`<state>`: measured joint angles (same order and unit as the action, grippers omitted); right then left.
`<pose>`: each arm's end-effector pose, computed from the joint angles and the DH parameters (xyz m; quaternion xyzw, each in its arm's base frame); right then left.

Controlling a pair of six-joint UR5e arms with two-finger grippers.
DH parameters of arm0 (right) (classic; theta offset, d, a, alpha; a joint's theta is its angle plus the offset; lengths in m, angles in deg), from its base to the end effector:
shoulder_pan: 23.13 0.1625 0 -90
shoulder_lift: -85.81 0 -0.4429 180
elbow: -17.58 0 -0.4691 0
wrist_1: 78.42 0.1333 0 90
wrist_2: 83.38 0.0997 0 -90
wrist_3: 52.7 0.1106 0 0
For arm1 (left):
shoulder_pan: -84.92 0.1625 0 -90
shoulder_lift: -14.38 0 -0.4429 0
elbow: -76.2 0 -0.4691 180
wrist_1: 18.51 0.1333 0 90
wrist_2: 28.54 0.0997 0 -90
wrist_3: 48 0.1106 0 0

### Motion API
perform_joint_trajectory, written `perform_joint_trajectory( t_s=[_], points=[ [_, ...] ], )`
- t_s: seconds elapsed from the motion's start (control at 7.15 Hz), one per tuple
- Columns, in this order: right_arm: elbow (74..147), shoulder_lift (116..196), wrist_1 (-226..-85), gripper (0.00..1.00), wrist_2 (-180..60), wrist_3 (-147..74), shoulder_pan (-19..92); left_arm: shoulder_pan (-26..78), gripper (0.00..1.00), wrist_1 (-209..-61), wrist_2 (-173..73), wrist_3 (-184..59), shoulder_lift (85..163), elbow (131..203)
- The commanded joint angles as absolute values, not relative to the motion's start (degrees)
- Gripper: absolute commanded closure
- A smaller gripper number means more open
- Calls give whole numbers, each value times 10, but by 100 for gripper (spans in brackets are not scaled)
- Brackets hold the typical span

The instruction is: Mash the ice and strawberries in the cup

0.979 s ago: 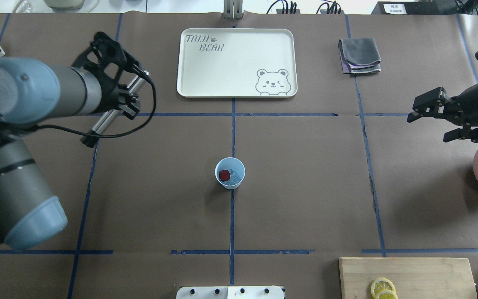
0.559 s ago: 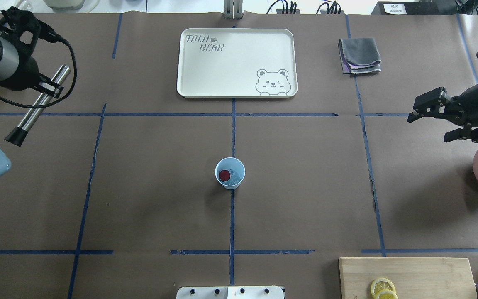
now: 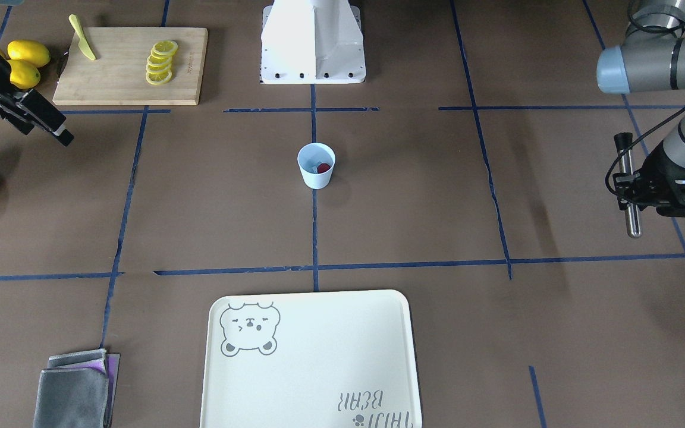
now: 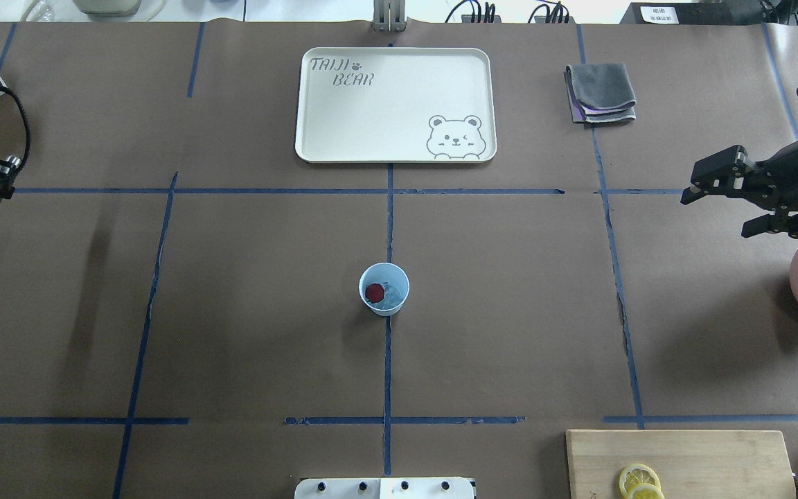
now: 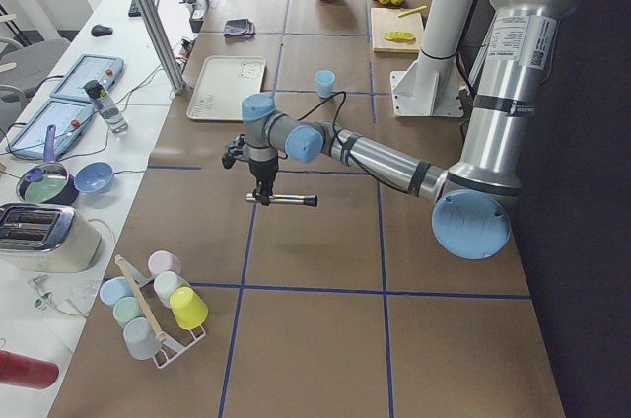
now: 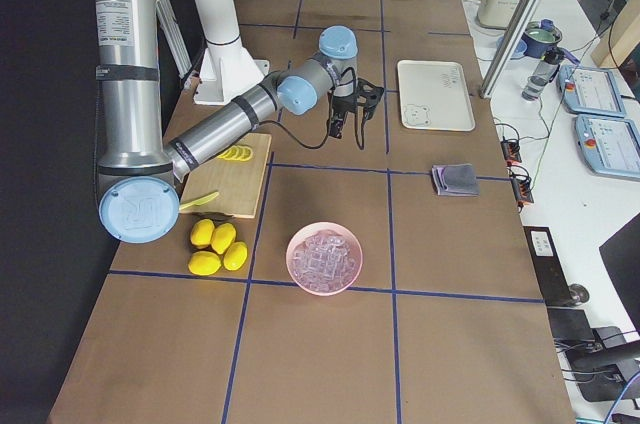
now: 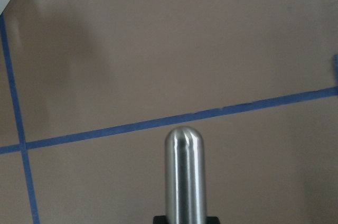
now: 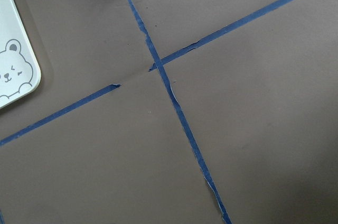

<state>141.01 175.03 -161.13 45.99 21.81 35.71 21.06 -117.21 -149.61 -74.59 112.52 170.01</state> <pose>-0.2178 -0.4822 0.3396 -0.0495 -0.4561 0.2143 0.8623 0.2172 -0.6156 0.5573 0.0377 0.3128 0.0443 0.9480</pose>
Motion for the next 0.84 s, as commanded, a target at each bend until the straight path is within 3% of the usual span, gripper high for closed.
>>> perform_joint_trajectory(
  t_s=[0.0, 0.7],
  points=[
    [1408, 1750, -1611, 0, 460, 217, 357, 208, 100, -1375, -1497, -834, 1119, 1535],
    [1405, 1749, -1611, 0, 459, 217, 357, 186, 100, -1454, -1494, -803, 1095, 1495]
  ],
)
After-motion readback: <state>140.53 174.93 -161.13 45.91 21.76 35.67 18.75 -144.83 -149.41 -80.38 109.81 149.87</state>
